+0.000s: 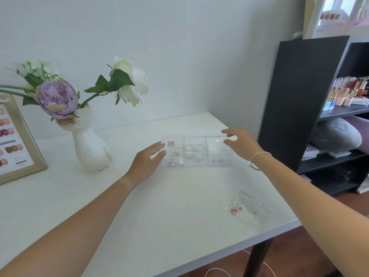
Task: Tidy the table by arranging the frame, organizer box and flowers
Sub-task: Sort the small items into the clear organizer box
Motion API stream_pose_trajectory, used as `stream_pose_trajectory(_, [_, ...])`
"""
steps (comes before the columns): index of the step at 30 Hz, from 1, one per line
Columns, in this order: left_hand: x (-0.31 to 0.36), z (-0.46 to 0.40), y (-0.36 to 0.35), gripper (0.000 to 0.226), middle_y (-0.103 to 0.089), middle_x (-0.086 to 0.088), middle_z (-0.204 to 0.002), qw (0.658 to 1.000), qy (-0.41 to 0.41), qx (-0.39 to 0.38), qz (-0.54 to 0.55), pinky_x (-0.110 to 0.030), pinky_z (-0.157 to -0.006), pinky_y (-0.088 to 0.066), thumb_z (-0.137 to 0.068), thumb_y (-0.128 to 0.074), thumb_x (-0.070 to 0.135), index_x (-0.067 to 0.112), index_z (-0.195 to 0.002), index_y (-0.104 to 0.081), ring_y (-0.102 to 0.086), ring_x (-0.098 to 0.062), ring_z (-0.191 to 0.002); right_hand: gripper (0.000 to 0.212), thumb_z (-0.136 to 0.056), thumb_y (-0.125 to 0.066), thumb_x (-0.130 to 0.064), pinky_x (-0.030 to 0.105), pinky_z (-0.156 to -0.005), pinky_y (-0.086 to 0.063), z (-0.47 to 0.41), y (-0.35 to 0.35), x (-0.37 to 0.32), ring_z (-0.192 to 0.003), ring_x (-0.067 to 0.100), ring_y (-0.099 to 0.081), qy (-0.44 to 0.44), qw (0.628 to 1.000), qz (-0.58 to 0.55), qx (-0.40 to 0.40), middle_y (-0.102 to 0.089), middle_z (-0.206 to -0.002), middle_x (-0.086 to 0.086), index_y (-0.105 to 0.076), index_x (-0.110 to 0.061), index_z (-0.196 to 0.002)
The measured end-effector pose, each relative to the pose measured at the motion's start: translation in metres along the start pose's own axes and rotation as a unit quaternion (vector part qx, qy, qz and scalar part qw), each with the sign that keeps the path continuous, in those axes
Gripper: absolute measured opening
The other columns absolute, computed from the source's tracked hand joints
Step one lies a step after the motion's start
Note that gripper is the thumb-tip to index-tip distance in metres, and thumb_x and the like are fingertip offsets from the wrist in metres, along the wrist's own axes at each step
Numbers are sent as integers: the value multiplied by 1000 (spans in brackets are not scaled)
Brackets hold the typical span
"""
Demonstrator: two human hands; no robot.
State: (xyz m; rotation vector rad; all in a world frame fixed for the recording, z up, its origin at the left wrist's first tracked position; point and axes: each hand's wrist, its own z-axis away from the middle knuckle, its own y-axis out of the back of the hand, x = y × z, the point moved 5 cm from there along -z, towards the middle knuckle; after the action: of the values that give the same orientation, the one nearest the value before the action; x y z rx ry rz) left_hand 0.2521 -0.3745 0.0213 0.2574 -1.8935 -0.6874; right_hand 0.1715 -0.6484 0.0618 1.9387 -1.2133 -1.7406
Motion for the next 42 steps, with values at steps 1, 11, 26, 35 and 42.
stream_pose_trajectory(1, [0,0,0,36,-42,9,-145,1000,-1,1,1,-18,-93,-30,-92,-52,31,24,-127,-55,-50,-12,-119,32,-89,-53,-18,24,-83,-36,6,3,-1,-91,14,-48,7,1000,14,7,-52,-107,-4,-56,-22,-121])
stream_pose_trajectory(11, [2,1,-1,37,-42,9,-145,1000,7,-1,-17,-20,-94,-30,-93,-50,31,24,-129,-53,-51,-16,-120,25,-78,-65,-43,19,-73,-37,88,3,12,-86,7,-52,-25,970,117,-212,-57,-93,-10,-60,-30,-98])
stream_pose_trajectory(26, [11,4,-1,39,-42,0,-146,998,11,-5,-58,-18,-97,-29,-94,-48,26,16,-132,-51,-50,-21,-124,10,-80,-63,-21,19,-67,-38,110,-3,8,-79,10,-49,-8,964,153,-219,-54,-89,-7,-62,-25,-89])
stream_pose_trajectory(35, [11,4,-1,39,-42,0,-146,997,6,-7,-71,-19,-96,-30,-95,-47,27,16,-132,-51,-51,-21,-123,35,-77,-69,-31,21,-74,-37,114,-8,3,-88,13,-49,-2,959,159,-237,-50,-91,-10,-58,-26,-110])
stream_pose_trajectory(42, [11,5,-1,39,-42,0,-146,998,9,-8,-67,-18,-96,-30,-94,-48,27,17,-131,-51,-51,-23,-123,14,-80,-65,-26,15,-61,-34,114,-11,0,-70,4,-44,15,965,151,-215,-46,-77,-15,-61,-23,-93])
